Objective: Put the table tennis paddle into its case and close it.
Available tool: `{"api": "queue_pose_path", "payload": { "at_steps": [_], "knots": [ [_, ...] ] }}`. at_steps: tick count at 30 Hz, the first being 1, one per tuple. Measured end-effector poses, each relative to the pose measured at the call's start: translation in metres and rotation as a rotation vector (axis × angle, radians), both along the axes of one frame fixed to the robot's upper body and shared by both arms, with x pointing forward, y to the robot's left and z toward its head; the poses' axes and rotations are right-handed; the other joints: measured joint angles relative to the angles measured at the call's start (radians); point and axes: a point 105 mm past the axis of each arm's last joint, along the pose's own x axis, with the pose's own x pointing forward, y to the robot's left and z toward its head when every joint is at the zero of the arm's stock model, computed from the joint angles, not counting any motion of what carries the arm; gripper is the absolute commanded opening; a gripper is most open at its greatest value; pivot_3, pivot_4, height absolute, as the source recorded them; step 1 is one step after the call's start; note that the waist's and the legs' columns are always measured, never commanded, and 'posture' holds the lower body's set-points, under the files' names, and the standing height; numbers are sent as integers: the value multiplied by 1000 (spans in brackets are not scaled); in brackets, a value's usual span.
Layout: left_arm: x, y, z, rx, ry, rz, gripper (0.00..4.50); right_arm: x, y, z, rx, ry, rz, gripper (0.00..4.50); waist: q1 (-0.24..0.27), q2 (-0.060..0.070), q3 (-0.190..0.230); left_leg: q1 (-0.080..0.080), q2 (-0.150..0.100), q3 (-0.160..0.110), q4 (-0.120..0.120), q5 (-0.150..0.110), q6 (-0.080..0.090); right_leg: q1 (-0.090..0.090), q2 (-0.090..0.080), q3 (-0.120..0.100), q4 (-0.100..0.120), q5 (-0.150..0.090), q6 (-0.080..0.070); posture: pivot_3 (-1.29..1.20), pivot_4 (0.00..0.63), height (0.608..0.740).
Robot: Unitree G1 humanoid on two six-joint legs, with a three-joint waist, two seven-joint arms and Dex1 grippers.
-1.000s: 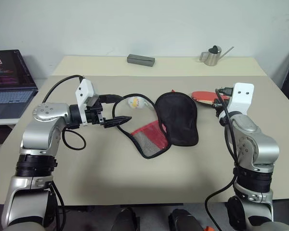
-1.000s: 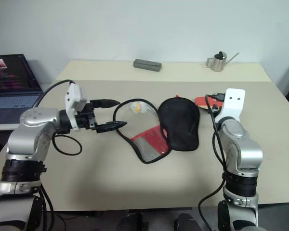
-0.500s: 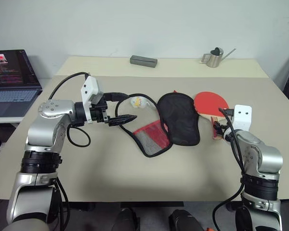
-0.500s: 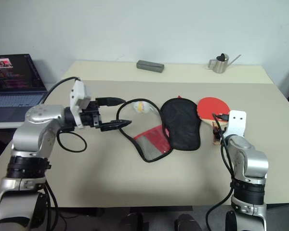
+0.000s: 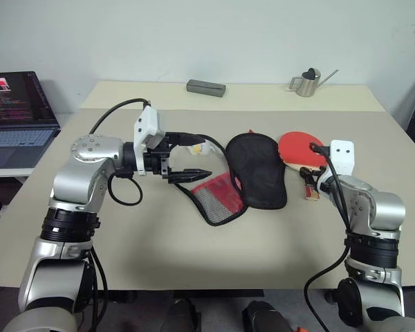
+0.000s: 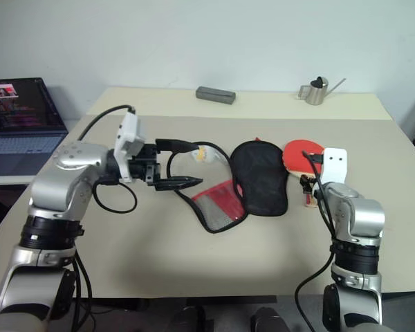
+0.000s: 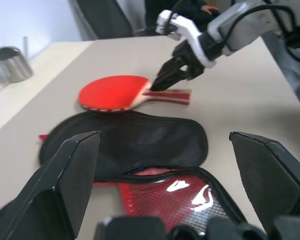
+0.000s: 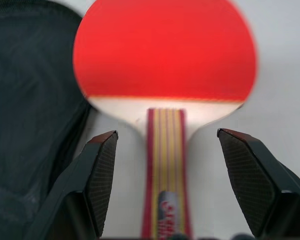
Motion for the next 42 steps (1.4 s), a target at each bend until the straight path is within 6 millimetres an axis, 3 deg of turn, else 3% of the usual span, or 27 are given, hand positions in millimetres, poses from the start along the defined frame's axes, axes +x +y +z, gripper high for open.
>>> {"api": "queue_pose_path", "payload": {
  "at_steps": [7, 14, 17, 22, 23, 36, 39, 42],
  "knots": [
    [-2, -5, 5, 17, -21, -42, 4500, 6, 8, -21, -19, 58, 39, 3474, -1, 0, 0, 0, 0, 0, 0, 0, 0, 0, 0, 0, 1, 0, 0, 0, 150, 740],
    [1, -4, 3, 22, -12, -35, 4500, 17, 10, -21, -38, 45, 36, 3474, -2, 0, 0, 0, 0, 0, 1, 0, 1, 0, 0, 0, 3, 0, 0, 0, 150, 740],
    [1, -3, 3, 23, -16, -34, 4500, 21, 9, -21, -34, 43, 30, 2891, -4, -1, 0, 0, 0, 0, 2, 1, 1, 0, 0, 1, 3, 0, 0, 0, 150, 740],
    [1, -3, 3, 26, -27, -33, 4500, 23, 5, -21, -18, 44, 8, 1223, -12, -1, -1, 1, 0, 0, 2, 1, 2, 0, 0, 0, 4, 0, 0, 0, 150, 740],
    [1, -3, 3, 27, -28, -32, 4500, 24, 6, -21, -17, 43, 10, 1150, -14, -1, -1, 1, 0, 0, 2, 1, 2, 0, 0, 0, 4, 0, 0, 0, 150, 740],
    [7, 10, 5, 41, -46, 32, 4500, 23, -3, -18, 3, 31, -56, 1148, -17, -1, 0, 0, 0, -1, 2, 1, 2, -1, 0, 1, 4, 0, 0, 0, 150, 740],
    [10, 25, 5, 44, -42, 88, 4500, 19, -9, -4, 6, -4, -79, 1147, -17, 0, 0, -1, 0, -1, 0, 1, 2, -2, 0, 1, 4, 0, 0, 0, 150, 740],
    [10, 34, 1, 47, -28, 113, 4500, 12, 1, 20, 9, -72, -47, 1147, -19, 0, 0, -1, 0, -1, -1, 1, 2, -3, 0, 1, 3, 0, 0, 0, 150, 740]
  ]
}}
